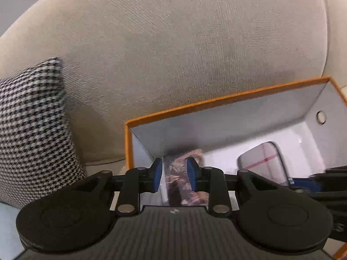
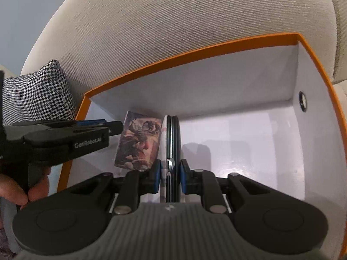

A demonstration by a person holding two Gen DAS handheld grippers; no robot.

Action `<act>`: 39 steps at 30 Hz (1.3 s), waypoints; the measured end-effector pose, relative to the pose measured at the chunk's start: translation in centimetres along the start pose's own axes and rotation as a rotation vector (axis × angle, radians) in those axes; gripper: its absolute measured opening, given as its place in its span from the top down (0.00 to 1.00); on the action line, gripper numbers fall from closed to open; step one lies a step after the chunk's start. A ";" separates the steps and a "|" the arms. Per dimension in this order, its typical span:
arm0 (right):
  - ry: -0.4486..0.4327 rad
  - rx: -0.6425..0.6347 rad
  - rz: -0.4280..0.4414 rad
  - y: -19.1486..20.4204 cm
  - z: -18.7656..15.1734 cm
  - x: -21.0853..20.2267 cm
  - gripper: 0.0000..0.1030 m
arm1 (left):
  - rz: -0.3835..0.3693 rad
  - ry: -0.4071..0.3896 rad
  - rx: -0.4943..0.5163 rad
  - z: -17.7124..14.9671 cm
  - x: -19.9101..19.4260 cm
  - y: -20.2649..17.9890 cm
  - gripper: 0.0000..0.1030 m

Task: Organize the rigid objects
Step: 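Lower the card box into the orange box with the left tool while the right tool carries the case, then lower the plaid case into the orange box beside the card box and open the right tool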

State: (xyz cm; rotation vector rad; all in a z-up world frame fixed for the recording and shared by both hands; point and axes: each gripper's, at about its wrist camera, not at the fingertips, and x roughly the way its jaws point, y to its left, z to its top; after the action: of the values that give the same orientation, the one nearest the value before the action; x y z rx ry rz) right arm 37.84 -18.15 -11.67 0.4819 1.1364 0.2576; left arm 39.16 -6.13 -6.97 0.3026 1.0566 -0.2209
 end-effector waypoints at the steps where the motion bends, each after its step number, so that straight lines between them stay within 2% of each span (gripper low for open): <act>1: 0.002 -0.001 -0.001 0.2 0.1 0.2 0.82 | -0.017 -0.017 -0.023 -0.2 -0.7 0.6 0.68; 6: 0.020 0.007 -0.006 0.8 0.4 1.0 0.82 | -0.045 -0.116 -0.085 -1.1 -4.4 3.8 0.68; 9: 0.034 0.018 -0.029 1.1 0.8 1.8 0.82 | -0.023 -0.162 -0.102 -1.5 -5.8 4.6 0.60; 11: 0.048 0.028 -0.054 1.5 1.2 2.5 0.82 | -0.014 -0.144 -0.114 -1.5 -5.6 5.1 0.57; 13: 0.056 0.039 -0.065 2.0 1.5 3.4 0.82 | -0.030 -0.084 -0.141 -1.8 -4.8 5.8 0.57; 14: 0.061 0.043 -0.072 2.3 1.7 4.0 0.82 | -0.045 -0.058 -0.156 -2.0 -4.3 6.2 0.59; 16: 0.070 0.051 -0.082 2.7 1.8 4.8 0.82 | -0.060 -0.037 -0.167 -2.5 -3.9 6.5 0.73; 17: 0.074 0.053 -0.083 2.9 1.9 5.2 0.82 | -0.068 -0.030 -0.162 -2.6 -3.5 7.0 0.73; 21: 0.088 0.054 -0.080 3.4 2.0 6.3 0.82 | -0.111 -0.010 -0.156 -2.9 -2.4 6.8 0.87; 25: 0.090 0.071 -0.039 3.5 2.2 6.9 0.82 | -0.126 -0.017 -0.159 -2.9 -1.7 6.8 0.91; 31: 0.093 0.077 -0.024 2.4 2.6 6.9 0.82 | -0.129 -0.023 -0.163 -3.6 -0.6 6.5 0.92; 36: 0.110 0.064 -0.093 1.4 3.0 6.8 0.73 | -0.123 -0.029 -0.172 -4.6 0.2 6.1 0.91; 39: 0.116 0.081 -0.095 0.8 3.1 6.8 0.72 | -0.122 -0.029 -0.177 -5.2 -1.4 4.9 0.91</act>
State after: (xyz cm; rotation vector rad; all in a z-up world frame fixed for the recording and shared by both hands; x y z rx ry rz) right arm 43.46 -15.21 -15.74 0.4876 1.2829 0.1588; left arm 35.78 0.37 -7.41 0.0758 1.0587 -0.2387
